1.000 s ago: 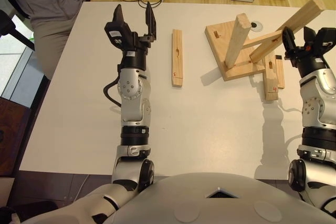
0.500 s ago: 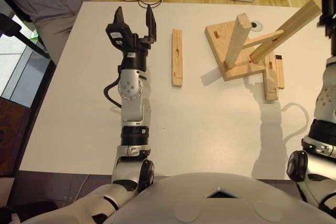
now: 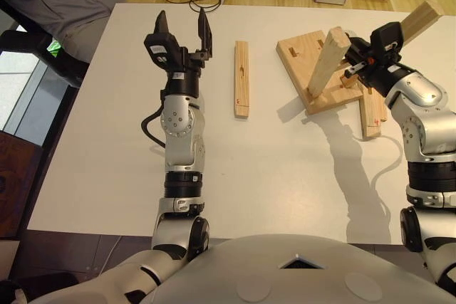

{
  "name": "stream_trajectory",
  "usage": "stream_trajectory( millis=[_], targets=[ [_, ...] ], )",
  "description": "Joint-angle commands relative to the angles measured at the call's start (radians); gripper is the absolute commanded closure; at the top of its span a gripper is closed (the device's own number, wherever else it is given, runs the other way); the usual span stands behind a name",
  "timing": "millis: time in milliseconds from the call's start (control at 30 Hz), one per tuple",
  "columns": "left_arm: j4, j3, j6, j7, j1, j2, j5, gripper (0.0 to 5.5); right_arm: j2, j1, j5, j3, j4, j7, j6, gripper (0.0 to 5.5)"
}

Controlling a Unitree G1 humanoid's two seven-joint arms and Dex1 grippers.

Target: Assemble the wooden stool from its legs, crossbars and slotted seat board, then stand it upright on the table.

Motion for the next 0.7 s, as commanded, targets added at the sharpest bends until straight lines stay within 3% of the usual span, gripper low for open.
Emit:
stream_trajectory(
  millis=[33,333,433,600,700],
  targets=[
    [-0.004,-0.006,0.018,-0.004,-0.004,0.001,0.001,1.52,0.029,0.046,-0.012,-0.013,0.017,-0.022,0.024,5.40],
    [-0.002,-0.007,0.026,-0.016,-0.015,0.005,-0.001,1.52,0.134,-0.111,0.052,-0.218,-0.065,-0.132,-0.264,5.46],
    [-0.005,-0.008,0.030,-0.019,-0.016,0.004,-0.001,1.52,0.100,-0.109,0.020,-0.196,-0.021,-0.113,-0.234,5.46],
    [-0.016,-0.014,0.034,-0.019,-0.009,-0.004,0.000,1.52,-0.001,0.042,-0.072,-0.031,0.159,0.014,-0.035,5.46],
    [-0.020,-0.014,0.037,-0.018,-0.006,-0.004,-0.001,1.52,-0.017,0.075,-0.078,-0.012,0.190,0.044,-0.018,5.46]
  ],
)
